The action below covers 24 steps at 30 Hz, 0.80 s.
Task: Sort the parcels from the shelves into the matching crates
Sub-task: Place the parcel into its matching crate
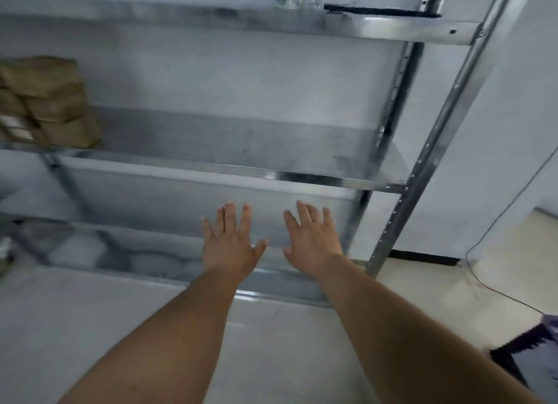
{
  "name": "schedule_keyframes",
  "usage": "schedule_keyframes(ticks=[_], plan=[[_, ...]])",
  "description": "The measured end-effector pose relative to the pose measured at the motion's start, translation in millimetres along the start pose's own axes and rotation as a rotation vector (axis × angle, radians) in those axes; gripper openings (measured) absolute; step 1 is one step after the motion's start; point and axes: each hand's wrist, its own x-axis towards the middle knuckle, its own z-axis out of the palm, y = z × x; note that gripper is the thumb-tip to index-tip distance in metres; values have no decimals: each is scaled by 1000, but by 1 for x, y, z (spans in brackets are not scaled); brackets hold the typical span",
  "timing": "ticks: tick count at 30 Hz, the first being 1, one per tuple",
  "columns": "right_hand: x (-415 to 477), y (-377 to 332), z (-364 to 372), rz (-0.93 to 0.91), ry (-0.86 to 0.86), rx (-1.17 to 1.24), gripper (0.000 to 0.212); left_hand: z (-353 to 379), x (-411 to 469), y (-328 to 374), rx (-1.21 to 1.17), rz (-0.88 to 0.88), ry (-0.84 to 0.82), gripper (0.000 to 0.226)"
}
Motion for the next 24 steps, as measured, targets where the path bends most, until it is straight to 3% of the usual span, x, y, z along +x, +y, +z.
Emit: schedule_keyframes(ticks=[8, 15, 24], plan=[[89, -90, -3, -200, 32, -14, 59, 23, 16, -73, -196, -302, 5, 85], [199, -136, -23, -361, 111, -28, 59, 11, 78, -165, -121, -471, 44, 78], [351, -186, -65, -544, 216, -26, 60, -24, 197, -237, 17, -548, 54, 71]])
